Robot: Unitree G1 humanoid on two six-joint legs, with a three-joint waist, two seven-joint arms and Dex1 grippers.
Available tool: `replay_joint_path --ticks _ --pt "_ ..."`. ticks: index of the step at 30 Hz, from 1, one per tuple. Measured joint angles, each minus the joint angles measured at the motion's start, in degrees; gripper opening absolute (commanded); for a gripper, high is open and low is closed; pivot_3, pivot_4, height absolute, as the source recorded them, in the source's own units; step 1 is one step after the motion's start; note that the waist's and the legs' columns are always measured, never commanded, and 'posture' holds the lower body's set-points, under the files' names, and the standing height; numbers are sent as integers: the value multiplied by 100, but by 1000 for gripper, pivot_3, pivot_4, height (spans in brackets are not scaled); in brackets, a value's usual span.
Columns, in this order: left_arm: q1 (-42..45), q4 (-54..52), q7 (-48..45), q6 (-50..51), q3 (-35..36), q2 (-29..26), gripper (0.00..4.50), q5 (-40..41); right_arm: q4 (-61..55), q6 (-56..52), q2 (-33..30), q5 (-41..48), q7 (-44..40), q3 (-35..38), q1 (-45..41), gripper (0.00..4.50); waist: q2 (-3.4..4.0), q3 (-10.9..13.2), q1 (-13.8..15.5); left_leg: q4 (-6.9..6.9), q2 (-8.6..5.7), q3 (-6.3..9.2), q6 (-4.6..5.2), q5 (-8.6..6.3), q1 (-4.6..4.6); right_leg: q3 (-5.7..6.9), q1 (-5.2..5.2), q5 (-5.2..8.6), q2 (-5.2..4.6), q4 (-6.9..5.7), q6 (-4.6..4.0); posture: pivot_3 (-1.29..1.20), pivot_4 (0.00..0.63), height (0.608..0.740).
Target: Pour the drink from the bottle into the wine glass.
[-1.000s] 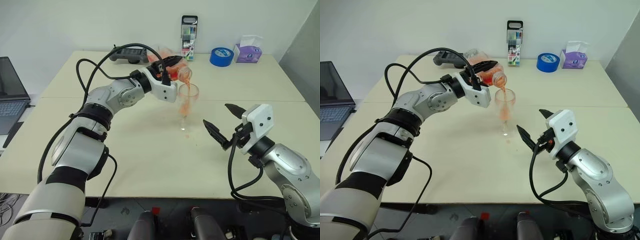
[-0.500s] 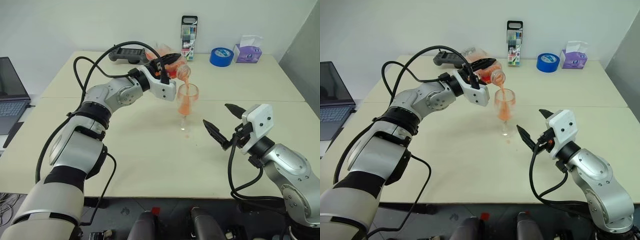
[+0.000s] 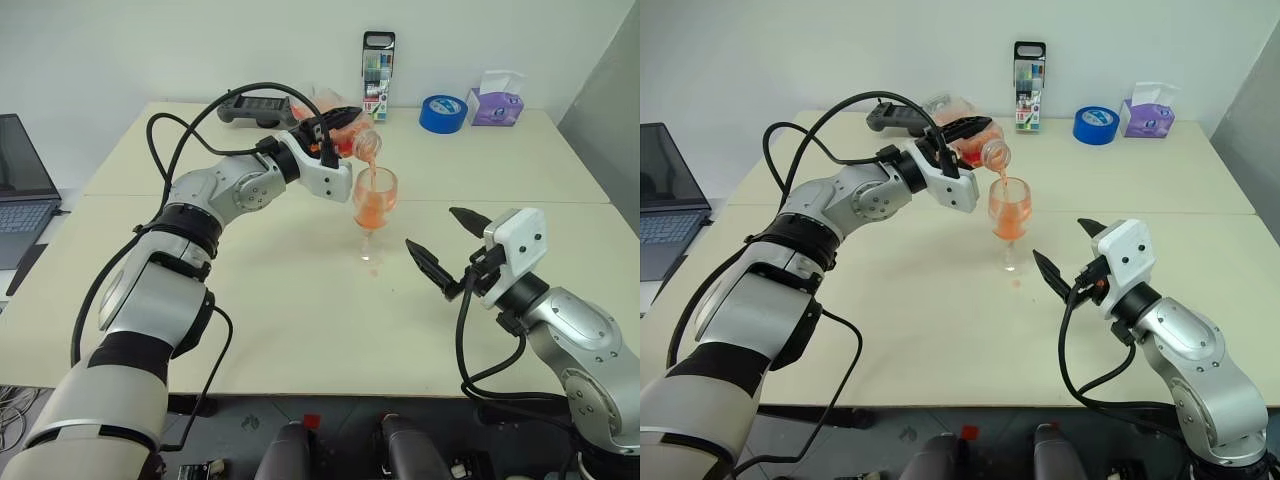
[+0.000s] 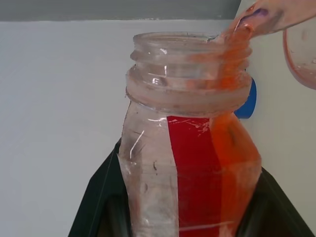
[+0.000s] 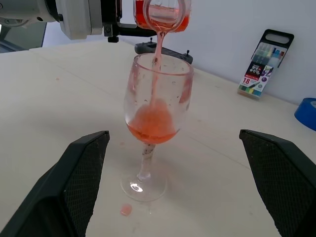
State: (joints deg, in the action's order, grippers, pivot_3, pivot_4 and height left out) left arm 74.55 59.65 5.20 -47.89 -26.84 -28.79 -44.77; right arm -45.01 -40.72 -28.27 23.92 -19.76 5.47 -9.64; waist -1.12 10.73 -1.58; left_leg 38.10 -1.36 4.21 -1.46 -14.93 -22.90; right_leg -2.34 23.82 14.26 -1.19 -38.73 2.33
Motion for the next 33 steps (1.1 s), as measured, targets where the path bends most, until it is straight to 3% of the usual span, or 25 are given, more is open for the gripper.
replay_joint_path --ticks 33 --pt "0 78 -193 4 0 2 1742 127 31 -45 -43 56 -10 -11 -232 4500 0 0 -2 2 -1 -2 0 0 0 -2 6 1 0 -11 2 0 150 740"
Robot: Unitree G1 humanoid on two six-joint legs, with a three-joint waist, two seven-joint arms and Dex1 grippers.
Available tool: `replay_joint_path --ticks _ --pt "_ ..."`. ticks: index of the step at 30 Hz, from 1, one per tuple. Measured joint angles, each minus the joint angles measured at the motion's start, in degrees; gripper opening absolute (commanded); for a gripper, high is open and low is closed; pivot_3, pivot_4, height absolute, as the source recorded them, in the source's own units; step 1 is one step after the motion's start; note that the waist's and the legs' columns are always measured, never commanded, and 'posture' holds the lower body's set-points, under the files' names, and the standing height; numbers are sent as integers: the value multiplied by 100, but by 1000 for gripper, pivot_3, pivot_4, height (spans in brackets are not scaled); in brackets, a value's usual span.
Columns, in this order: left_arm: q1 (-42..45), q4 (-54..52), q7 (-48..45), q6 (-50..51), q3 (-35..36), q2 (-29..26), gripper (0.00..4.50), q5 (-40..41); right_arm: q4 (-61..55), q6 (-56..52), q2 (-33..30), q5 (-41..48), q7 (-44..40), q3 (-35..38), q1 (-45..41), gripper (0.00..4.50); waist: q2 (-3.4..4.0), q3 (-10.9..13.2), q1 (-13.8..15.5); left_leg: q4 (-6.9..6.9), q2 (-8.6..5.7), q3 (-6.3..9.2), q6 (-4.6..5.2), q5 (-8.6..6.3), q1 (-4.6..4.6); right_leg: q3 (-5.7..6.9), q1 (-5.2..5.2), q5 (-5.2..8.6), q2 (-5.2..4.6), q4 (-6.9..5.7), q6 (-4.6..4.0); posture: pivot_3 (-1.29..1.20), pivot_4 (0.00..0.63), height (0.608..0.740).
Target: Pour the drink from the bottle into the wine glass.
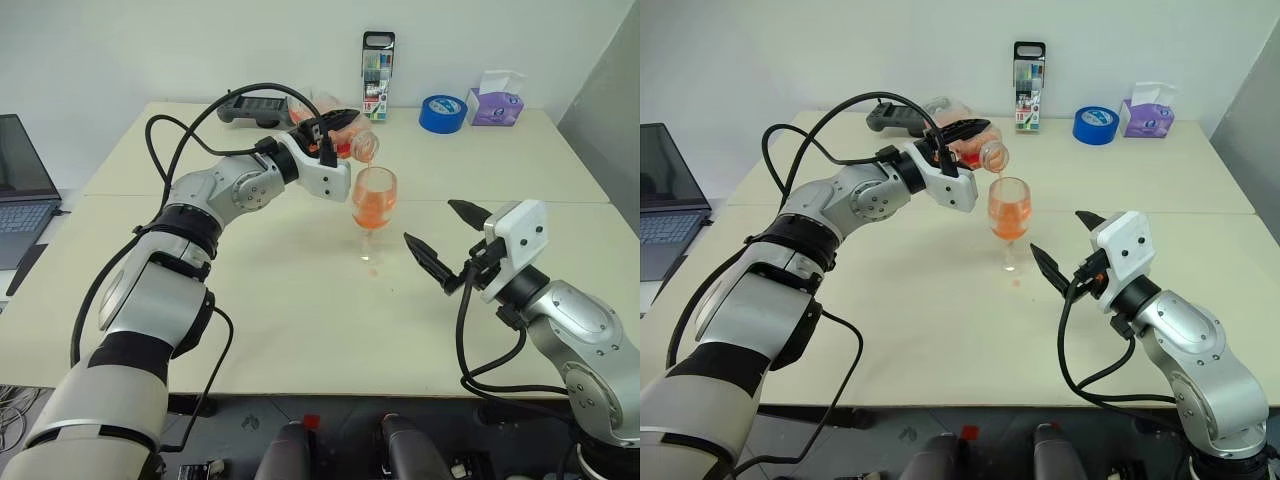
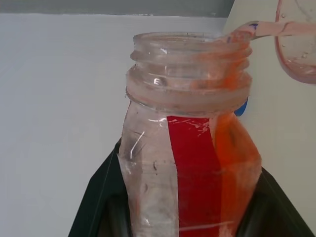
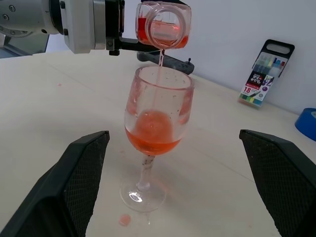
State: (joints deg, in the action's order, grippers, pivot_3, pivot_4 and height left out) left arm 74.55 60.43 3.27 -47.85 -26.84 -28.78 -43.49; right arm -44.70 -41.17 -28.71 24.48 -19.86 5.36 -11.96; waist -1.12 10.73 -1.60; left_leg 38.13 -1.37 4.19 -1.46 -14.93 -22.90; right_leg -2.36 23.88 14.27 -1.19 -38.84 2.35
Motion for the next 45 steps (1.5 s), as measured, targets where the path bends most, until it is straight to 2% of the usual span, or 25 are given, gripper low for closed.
replay_joint_path --ticks 39,45 --pt "146 16 -1 -236 -218 -177 1742 -267 0 -62 1 -42 -31 -120 22 4500 0 0 -2 1 -1 -5 0 0 -2 -4 8 0 0 -6 0 0 150 740" --pt "120 87 -395 -139 58 -95 1742 352 5 -62 1 -36 -86 -120 10 4500 0 0 -4 1 0 -5 0 0 -2 -5 9 0 0 -8 0 0 150 740"
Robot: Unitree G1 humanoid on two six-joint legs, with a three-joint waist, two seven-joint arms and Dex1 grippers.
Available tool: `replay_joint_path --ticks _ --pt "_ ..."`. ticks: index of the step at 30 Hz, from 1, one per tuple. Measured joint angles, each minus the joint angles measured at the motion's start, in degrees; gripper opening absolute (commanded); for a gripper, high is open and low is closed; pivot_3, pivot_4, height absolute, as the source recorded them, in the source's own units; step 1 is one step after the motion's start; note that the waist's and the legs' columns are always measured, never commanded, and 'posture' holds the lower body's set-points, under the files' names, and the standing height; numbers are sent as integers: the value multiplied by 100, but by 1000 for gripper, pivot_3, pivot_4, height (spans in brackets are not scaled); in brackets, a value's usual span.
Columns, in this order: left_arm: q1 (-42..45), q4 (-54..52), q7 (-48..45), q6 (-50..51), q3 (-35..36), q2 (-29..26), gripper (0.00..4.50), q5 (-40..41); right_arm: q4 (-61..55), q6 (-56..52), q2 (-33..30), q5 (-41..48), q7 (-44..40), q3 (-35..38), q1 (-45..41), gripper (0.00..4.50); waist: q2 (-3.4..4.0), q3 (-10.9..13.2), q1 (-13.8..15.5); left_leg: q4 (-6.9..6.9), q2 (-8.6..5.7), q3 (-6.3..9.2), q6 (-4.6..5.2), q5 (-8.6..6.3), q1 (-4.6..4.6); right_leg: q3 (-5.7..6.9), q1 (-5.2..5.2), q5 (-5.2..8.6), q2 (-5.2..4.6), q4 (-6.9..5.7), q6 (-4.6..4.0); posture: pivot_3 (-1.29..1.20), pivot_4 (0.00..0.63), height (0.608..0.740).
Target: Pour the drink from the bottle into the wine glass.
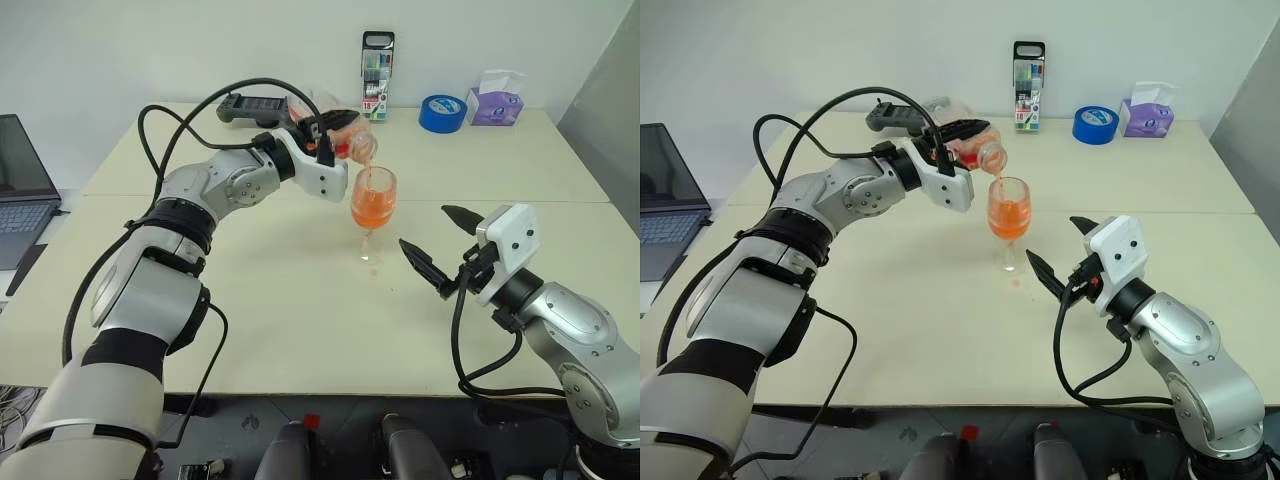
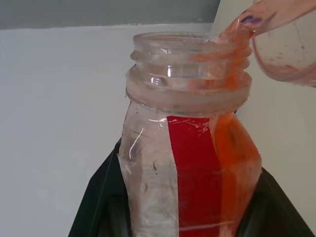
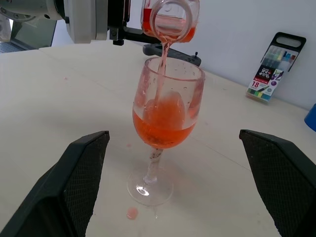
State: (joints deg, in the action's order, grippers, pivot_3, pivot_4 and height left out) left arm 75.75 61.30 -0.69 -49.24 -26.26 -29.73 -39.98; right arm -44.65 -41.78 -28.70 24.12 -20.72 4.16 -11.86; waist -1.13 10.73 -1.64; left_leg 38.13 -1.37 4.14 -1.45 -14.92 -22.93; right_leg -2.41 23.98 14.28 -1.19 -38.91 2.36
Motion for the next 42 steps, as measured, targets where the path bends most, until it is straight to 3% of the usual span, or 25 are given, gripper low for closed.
replay_joint_path --ticks 7,13,18,23,29,35,42 --pt "-431 -129 -1140 688 1091 472 1729 1791 40 -3 0 37 -57 3 -155 4500 0 0 -5 4 4 2 0 0 0 0 1 0 0 -3 -1 0 150 740" --pt "-864 -958 -2022 2045 2005 797 1722 3283 229 -81 -77 248 -148 78 -652 4500 0 0 -13 5 5 15 0 0 -2 -3 4 -1 1 -6 -1 0 150 740" --pt "-1563 -2147 -1864 3821 2936 791 1721 4232 461 -1065 -251 827 -100 141 -2235 4500 6 -3 -88 2 13 21 1 1 6 -11 10 -1 1 -15 -3 0 150 740" --pt "-2593 -2975 -1363 5162 3696 603 1715 4660 1236 -1625 -425 855 -186 -339 -3416 4500 3 -6 -98 0 13 24 0 1 2 -8 14 -1 -1 -12 -4 0 150 740" --pt "-3363 -3580 -1132 5909 3994 616 1714 4873 2514 -1149 -134 556 -809 -1074 -4349 4500 -2 -8 10 6 6 30 -1 2 -4 2 12 -1 -9 -7 -5 0 150 740" --pt "-3460 -3646 -1169 6201 4259 618 1714 5180 3060 -808 -19 417 -1780 -1685 -4453 4500 -12 -14 17 10 3 27 -2 2 -4 0 12 -2 -15 -7 -5 0 150 740" --pt "-3517 -3256 -1535 5984 4278 618 1713 5337 3169 -642 34 328 -2141 -1729 -4484 4500 -12 -14 -3 6 6 27 -2 2 -2 0 14 -2 -15 -8 -6 0 150 740"
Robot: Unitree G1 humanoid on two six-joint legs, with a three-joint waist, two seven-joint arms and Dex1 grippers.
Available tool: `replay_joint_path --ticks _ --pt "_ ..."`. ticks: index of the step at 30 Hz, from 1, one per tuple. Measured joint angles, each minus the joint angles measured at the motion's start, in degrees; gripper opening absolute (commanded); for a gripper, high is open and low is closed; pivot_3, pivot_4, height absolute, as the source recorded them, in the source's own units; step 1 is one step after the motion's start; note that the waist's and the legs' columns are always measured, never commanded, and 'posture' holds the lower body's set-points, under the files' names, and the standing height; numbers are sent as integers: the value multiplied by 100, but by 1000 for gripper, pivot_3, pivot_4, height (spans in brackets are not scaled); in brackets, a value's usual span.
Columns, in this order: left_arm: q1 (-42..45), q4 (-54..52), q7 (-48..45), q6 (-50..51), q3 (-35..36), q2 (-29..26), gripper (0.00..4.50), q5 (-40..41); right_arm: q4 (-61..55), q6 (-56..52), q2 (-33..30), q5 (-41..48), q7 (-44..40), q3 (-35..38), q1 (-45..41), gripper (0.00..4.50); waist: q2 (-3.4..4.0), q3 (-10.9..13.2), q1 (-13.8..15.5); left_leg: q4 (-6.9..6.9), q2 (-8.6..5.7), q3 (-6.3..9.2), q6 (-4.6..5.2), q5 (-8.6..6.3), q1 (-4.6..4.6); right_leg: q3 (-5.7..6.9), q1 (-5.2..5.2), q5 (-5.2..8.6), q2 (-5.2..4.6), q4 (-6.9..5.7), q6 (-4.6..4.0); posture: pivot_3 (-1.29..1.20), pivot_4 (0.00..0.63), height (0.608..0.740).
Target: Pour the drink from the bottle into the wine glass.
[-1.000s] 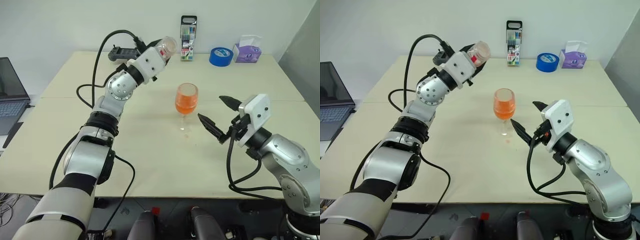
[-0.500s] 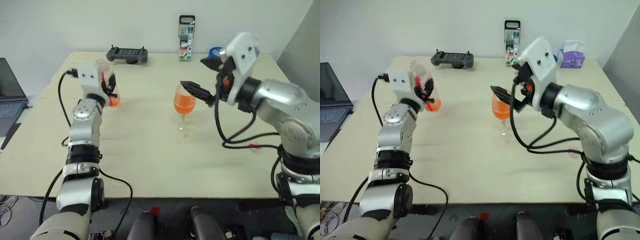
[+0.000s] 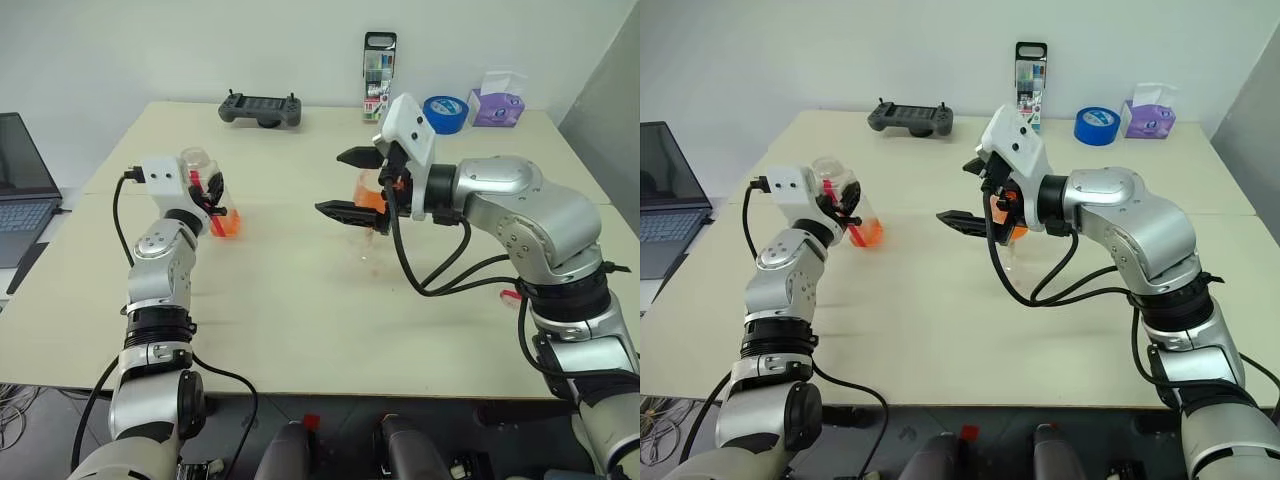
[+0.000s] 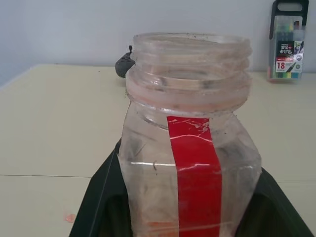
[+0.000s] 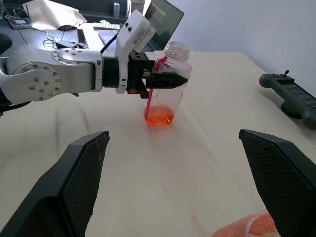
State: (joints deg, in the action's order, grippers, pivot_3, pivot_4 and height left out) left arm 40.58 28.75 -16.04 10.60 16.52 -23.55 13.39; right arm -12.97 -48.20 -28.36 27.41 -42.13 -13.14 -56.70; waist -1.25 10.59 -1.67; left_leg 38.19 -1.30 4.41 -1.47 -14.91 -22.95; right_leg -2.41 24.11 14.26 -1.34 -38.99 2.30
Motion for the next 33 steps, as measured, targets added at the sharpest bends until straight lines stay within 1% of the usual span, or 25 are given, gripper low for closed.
replay_joint_path --ticks 10,23,25,26,31,32,33 --pt "-143 208 -248 -503 -6 30 1713 4 -5 27 0 -164 -215 -68 -4 4500 0 0 3 -1 0 1 0 0 1 0 0 0 -18 0 0 0 150 740" --pt "-197 131 -208 -493 -26 39 1713 0 -9 23 5 -302 -289 -69 -4 4500 0 -1 2 -3 0 0 0 0 3 0 -1 0 -20 0 0 0 150 740" --pt "-227 91 -206 -484 -35 39 2437 -2 -9 25 11 -336 -294 -68 -4 4500 0 -1 1 -3 0 0 0 0 3 0 -1 0 -20 0 0 0 150 740" --pt "-251 64 -200 -479 -42 35 2662 -10 -9 28 16 -346 -299 -68 -4 4500 0 -1 1 -3 0 0 0 0 4 0 -1 0 -20 1 0 0 150 740" --pt "-464 80 -188 -310 -97 37 4336 -55 -9 51 41 -367 -367 -68 -4 4500 0 0 -1 -6 0 1 0 0 1 2 2 0 -20 2 0 0 150 740" --pt "-498 85 -186 -287 -97 37 4478 -57 -8 60 43 -372 -382 -69 -4 4500 0 0 -1 -6 1 2 0 0 0 3 2 0 -20 2 0 0 150 740" --pt "-505 85 -183 -264 -97 37 4478 -63 -7 72 43 -377 -394 -68 -4 4500 0 0 -1 -6 1 2 0 0 0 3 2 0 -21 2 0 0 150 740"
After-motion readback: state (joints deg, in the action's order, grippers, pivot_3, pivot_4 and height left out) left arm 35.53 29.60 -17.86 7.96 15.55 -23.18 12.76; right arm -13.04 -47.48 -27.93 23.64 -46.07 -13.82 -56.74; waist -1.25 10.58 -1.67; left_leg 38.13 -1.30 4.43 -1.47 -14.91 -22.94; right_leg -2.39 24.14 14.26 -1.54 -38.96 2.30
